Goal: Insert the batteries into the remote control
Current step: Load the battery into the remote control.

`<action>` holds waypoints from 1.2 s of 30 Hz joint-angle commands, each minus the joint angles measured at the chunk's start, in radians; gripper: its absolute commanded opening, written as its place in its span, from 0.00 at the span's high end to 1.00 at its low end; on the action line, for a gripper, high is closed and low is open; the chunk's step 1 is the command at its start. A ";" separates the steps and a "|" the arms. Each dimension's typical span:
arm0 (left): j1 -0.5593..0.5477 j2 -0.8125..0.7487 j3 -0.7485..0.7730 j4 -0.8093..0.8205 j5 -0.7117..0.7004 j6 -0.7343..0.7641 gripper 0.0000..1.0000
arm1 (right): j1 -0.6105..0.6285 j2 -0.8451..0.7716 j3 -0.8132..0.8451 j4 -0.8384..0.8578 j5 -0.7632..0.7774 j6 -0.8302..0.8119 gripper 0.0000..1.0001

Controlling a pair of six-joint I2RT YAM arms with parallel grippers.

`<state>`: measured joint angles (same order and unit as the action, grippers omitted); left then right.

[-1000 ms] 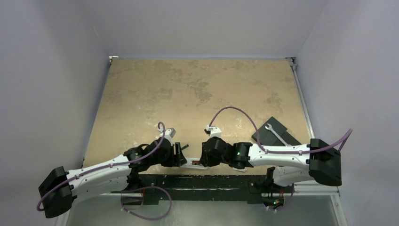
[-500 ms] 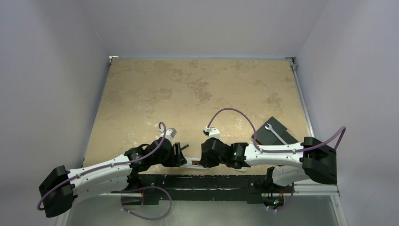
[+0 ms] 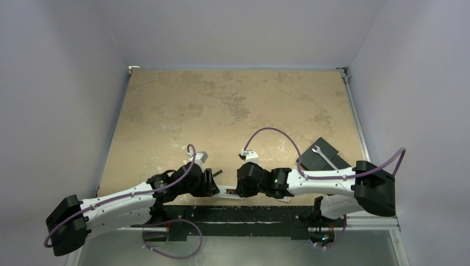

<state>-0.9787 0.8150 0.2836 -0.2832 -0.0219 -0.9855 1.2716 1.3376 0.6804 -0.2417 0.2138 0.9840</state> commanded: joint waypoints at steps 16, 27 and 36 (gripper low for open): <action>-0.006 -0.008 -0.009 0.043 0.010 -0.009 0.56 | 0.002 0.017 0.012 0.010 -0.001 0.016 0.79; -0.006 -0.002 -0.009 0.049 0.011 -0.006 0.56 | 0.002 0.040 0.031 0.010 0.000 0.009 0.80; -0.006 0.005 -0.007 0.055 0.017 -0.003 0.57 | 0.002 0.070 0.055 0.010 -0.004 -0.008 0.82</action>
<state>-0.9787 0.8169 0.2802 -0.2684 -0.0116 -0.9855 1.2716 1.3926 0.6956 -0.2359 0.2089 0.9829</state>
